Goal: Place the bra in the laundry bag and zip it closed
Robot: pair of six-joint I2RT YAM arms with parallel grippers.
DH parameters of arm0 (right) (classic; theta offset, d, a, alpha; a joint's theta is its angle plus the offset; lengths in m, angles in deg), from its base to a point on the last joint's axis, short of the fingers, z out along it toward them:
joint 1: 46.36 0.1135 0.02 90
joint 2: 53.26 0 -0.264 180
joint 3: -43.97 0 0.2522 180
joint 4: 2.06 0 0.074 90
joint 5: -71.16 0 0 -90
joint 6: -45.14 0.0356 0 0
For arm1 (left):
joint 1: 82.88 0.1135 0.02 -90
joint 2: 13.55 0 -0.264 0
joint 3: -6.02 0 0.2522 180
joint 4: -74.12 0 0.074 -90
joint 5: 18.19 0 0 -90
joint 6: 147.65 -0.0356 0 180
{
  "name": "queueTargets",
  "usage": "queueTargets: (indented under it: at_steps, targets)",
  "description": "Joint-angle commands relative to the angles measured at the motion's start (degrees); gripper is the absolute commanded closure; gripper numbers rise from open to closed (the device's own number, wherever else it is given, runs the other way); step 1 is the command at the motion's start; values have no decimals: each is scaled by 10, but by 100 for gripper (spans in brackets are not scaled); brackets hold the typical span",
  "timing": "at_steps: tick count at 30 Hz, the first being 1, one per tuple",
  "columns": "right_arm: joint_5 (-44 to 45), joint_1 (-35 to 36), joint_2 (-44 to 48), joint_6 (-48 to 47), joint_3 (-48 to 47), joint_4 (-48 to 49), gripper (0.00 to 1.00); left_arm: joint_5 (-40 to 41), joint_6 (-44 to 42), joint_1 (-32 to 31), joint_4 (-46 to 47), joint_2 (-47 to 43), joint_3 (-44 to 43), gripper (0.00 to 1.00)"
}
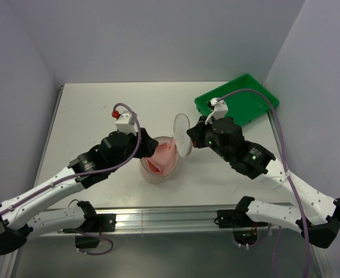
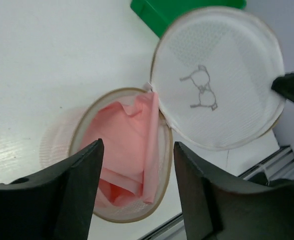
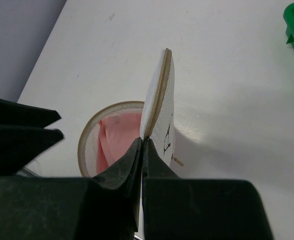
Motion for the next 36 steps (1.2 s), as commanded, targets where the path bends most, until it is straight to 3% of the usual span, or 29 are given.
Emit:
queueTargets:
  at_steps: [1,5,12,15,18,19,26,28,30,32,36]
  targets:
    - [24,-7,14,-14,1,6,100,-36,-5,51,-47,-28,14,44]
    - [23,-7,13,-14,1,8,100,-51,12,62,-41,-35,63,51]
    - [18,-7,17,-11,10,15,100,-69,17,68,-6,-3,91,51]
    - [22,-8,24,-11,15,12,100,-62,12,68,-3,18,92,67]
    - [29,-8,27,-14,17,8,100,-55,13,68,4,12,104,95]
    - [32,-9,28,-17,17,8,100,-58,15,68,7,8,105,100]
    - [60,-13,4,-63,-138,-101,100,-131,34,58,20,-51,67,100]
    - [13,-8,4,-44,-96,-77,100,-106,40,59,27,-48,85,100]
    - [9,-7,-26,-23,-4,-53,100,-131,57,61,45,-46,113,100]
    - [67,-9,-38,-17,39,-77,100,-138,63,58,62,-62,117,100]
    - [168,-16,15,-28,31,-108,100,-110,52,57,62,-80,113,100]
